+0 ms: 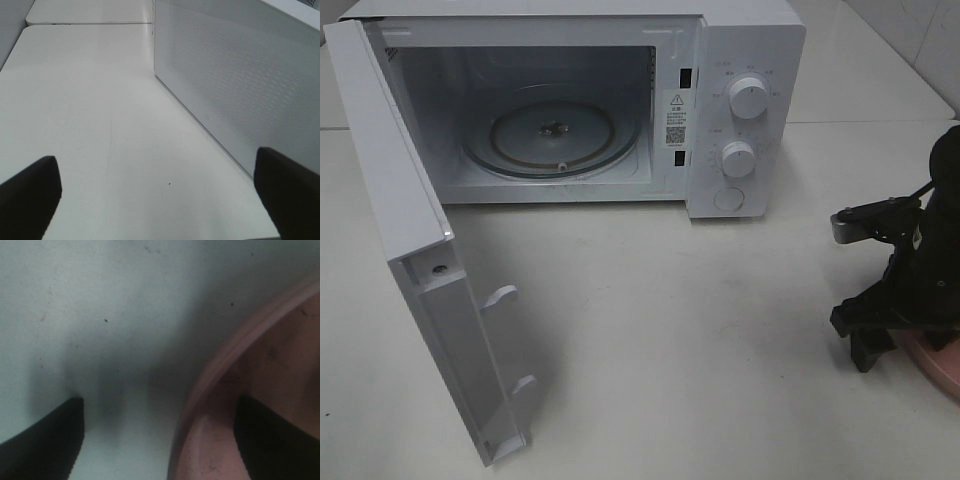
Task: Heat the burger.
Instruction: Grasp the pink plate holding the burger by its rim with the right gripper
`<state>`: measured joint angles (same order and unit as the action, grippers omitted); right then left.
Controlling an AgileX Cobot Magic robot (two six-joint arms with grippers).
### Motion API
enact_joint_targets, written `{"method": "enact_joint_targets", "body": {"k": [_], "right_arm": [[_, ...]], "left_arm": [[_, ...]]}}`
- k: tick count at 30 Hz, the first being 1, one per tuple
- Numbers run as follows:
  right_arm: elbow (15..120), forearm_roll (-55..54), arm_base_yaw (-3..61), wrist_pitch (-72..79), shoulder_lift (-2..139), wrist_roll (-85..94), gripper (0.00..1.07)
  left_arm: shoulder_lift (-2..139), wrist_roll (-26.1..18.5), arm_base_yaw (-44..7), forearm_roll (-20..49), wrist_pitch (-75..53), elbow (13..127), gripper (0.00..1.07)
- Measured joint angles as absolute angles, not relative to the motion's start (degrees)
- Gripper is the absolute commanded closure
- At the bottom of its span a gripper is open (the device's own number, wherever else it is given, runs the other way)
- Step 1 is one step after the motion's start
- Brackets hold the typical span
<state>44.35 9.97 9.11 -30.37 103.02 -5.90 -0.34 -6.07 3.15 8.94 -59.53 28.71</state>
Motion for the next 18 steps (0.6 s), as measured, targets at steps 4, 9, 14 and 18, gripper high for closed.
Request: {"method": "enact_joint_targets", "body": {"k": [4,9,14,18], "right_arm": [[44.35,10.71,9.11,-30.60,103.02,-6.42,0.57],[44.35,13.41,8.77,-31.51,103.08,-9.68,0.88],[44.58,13.81,8.77,-32.43,103.02,-12.09,1.07],[44.58,14.27,9.40,-32.49,103.02,-13.41,1.07]], "left_arm": [[-0.34,-6.07,3.15,8.94,-59.53,28.71,0.07],[-0.34,-6.07,3.15,8.94,-59.53,28.71,0.07],[-0.34,-6.07,3.15,8.94,-59.53,28.71,0.07],[-0.34,-6.07,3.15,8.94,-59.53,28.71,0.07]]}}
